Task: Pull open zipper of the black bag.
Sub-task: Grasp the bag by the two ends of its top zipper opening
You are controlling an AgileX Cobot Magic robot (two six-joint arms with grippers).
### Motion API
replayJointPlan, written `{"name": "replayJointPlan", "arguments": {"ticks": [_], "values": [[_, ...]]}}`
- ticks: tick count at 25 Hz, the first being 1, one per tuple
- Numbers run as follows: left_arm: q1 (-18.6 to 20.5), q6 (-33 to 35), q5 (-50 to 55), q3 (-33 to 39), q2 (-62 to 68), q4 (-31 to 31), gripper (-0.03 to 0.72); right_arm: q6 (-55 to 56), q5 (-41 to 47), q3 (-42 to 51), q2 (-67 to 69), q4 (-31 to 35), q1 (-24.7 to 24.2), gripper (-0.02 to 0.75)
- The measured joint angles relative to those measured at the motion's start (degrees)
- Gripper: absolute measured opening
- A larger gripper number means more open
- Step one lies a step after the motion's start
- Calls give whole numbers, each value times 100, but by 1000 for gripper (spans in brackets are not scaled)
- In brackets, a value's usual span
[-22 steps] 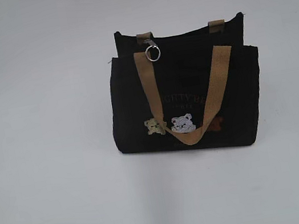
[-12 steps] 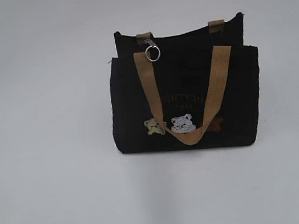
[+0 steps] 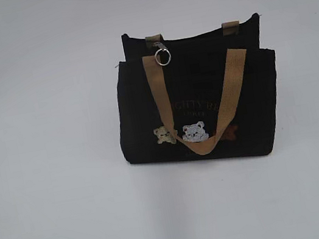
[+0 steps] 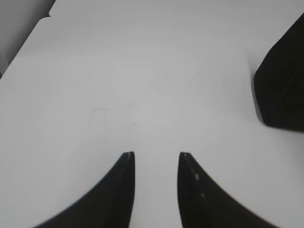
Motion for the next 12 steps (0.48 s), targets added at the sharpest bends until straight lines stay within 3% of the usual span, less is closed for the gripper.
{"name": "replayJointPlan", "arguments": {"ticks": [3, 6, 8, 12], "values": [[0, 5, -12, 0, 21, -321, 237, 0, 0, 0, 0, 0, 0, 289], [0, 618, -255, -37, 435, -1271, 239, 0, 0, 0, 0, 0, 0, 289], [0, 1579, -640, -50, 1011, -2239, 239, 0, 0, 0, 0, 0, 0, 289], [0, 4224, -1952, -50, 2446, -4256, 244, 0, 0, 0, 0, 0, 0, 289]]}}
